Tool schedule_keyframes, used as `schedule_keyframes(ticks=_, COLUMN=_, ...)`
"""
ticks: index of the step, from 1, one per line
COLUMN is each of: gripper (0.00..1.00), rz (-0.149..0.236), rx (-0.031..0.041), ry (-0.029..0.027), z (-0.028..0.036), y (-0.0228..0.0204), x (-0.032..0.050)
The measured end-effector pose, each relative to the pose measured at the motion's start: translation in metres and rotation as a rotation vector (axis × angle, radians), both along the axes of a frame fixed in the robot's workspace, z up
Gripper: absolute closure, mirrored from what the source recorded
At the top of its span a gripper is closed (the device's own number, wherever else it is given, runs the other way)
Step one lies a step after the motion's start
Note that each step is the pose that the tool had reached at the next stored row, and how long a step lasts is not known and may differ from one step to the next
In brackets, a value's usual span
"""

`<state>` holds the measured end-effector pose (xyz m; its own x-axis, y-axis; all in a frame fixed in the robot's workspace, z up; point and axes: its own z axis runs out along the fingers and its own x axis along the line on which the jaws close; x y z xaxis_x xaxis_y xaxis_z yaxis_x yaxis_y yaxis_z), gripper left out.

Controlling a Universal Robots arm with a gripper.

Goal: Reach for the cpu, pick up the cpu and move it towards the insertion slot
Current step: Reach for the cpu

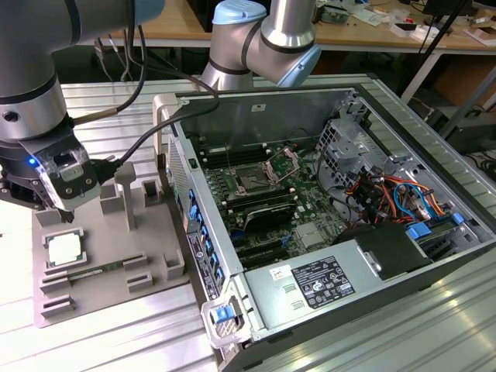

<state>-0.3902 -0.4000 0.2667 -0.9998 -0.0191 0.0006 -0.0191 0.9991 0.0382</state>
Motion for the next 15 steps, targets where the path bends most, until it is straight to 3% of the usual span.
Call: schedule_keyframes(ticks=15, gripper=0.89, rz=0.0, rx=0.0, ry=-0.0001, z=-0.0025, y=-0.0002, x=0.0)
